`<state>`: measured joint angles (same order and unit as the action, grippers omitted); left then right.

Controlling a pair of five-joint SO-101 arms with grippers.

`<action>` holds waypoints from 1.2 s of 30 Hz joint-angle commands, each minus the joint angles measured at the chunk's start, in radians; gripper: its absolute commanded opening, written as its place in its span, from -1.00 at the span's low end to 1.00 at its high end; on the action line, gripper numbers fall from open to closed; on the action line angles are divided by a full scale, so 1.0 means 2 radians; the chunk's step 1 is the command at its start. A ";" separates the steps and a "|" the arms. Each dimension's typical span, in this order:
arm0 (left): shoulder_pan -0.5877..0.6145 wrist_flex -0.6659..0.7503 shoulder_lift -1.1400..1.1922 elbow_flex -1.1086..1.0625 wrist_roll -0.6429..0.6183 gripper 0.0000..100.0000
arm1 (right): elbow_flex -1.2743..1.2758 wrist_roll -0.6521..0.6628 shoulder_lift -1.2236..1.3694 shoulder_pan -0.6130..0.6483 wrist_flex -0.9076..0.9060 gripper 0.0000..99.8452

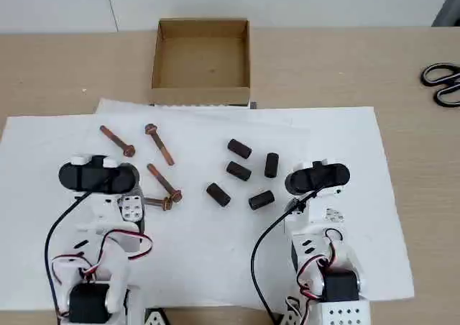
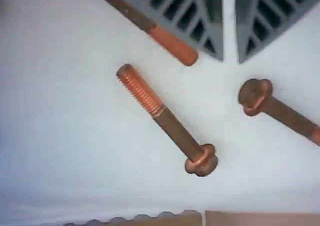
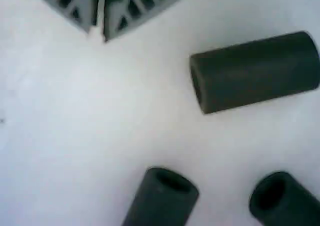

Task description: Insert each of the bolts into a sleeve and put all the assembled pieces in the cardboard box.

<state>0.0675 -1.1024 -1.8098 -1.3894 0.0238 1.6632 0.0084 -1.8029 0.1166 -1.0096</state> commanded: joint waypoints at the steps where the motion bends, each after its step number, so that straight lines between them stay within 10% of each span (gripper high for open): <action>1: 0.035 -0.045 0.016 0.054 0.021 -0.99 | -0.001 0.005 -0.007 -0.003 0.010 -0.99; 10: 0.120 -0.070 0.256 0.248 0.000 -0.99 | 0.000 0.003 -0.007 -0.002 0.010 -0.99; 21: 0.111 -0.285 0.596 0.607 -0.054 -0.99 | -0.140 0.086 -0.003 -0.022 -0.006 -0.99; 36: 0.105 -0.315 0.732 0.636 0.053 -0.99 | -0.457 0.084 0.355 -0.019 -0.191 -0.99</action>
<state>0.2808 -1.7070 -0.3813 -0.1573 0.1297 0.9482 0.1803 -1.3042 0.0798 -1.3180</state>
